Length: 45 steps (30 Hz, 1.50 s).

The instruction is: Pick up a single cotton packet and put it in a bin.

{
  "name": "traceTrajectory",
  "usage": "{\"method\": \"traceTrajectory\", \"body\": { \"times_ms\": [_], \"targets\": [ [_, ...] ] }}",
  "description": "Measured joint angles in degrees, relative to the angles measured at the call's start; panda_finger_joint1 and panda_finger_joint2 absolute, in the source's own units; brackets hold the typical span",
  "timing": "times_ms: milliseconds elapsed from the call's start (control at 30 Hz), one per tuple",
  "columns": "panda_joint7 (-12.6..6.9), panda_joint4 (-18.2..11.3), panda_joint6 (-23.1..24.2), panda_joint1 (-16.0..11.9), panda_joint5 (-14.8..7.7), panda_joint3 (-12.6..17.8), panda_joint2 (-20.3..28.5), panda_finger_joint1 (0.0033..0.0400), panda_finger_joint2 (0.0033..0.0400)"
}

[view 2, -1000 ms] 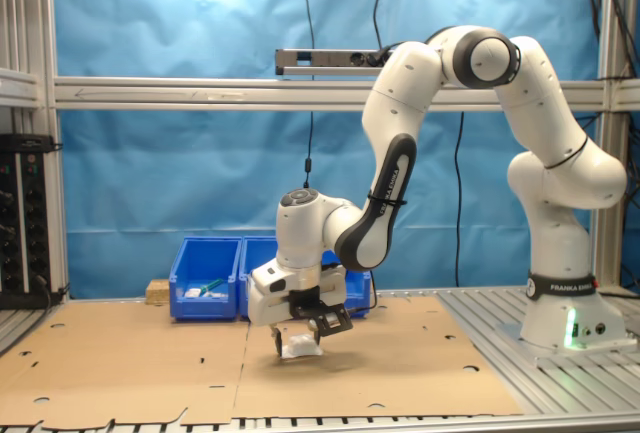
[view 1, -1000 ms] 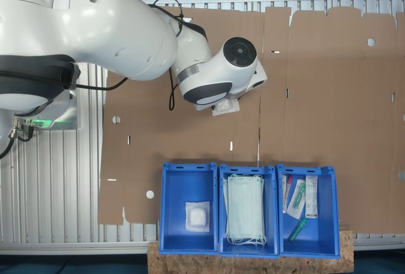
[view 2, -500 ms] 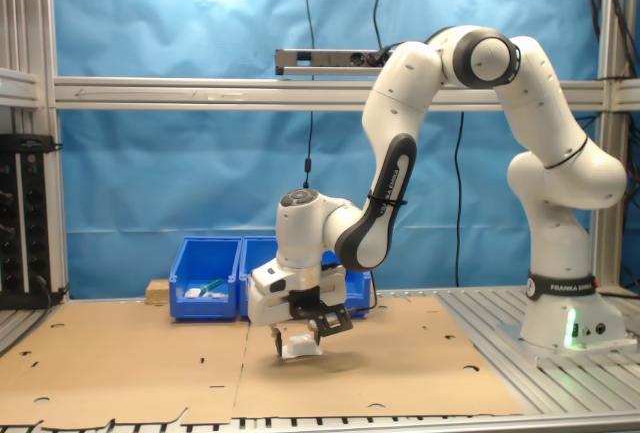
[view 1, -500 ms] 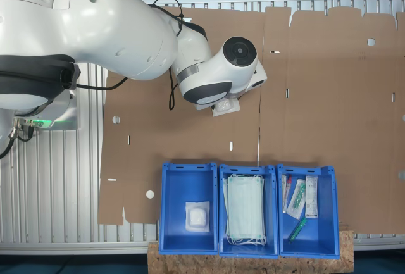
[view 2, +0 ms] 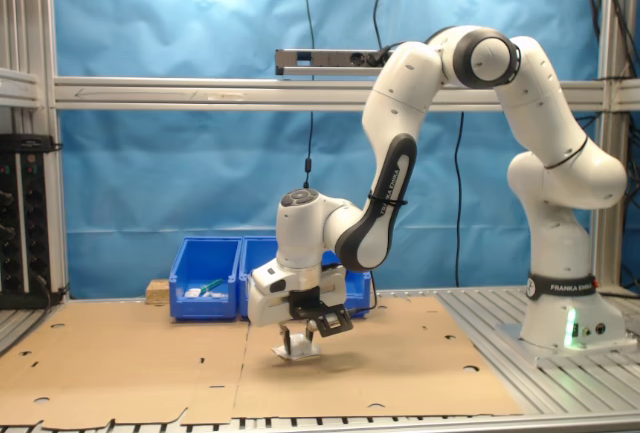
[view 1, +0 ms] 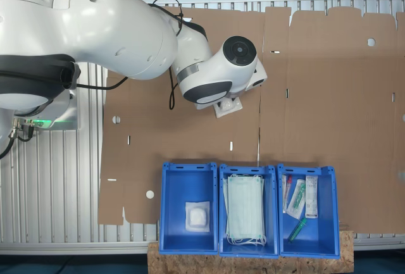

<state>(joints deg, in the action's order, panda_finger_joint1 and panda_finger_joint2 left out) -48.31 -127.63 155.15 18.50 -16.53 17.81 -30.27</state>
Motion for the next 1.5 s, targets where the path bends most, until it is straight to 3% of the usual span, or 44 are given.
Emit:
{"method": "traceTrajectory", "body": {
  "times_ms": [100, 133, 267, 300, 900, 1167, 1500],
  "targets": [
    [0.0, 0.0, 0.1, 0.0, 0.0, 0.0, 0.0, 0.0254, 0.0254],
    [0.0, 0.0, 0.1, 0.0, 0.0, 0.0, 0.0, 0.0154, 0.0154],
    [0.0, 0.1, 0.1, 0.0, 0.0, -0.1, 0.2, 0.0154, 0.0154],
    [0.0, 0.1, 0.1, 0.0, 0.0, -0.1, 0.2, 0.0075, 0.0075],
    [0.0, -0.7, -0.1, 0.0, 0.0, -0.3, 1.9, 0.0068, 0.0068],
    [0.0, -2.4, -2.1, 0.0, 0.0, -0.4, 7.7, 0.0069, 0.0069],
    [0.0, -4.1, -7.8, 0.0, 0.0, -0.3, 17.8, 0.007, 0.007]
  ]
}}
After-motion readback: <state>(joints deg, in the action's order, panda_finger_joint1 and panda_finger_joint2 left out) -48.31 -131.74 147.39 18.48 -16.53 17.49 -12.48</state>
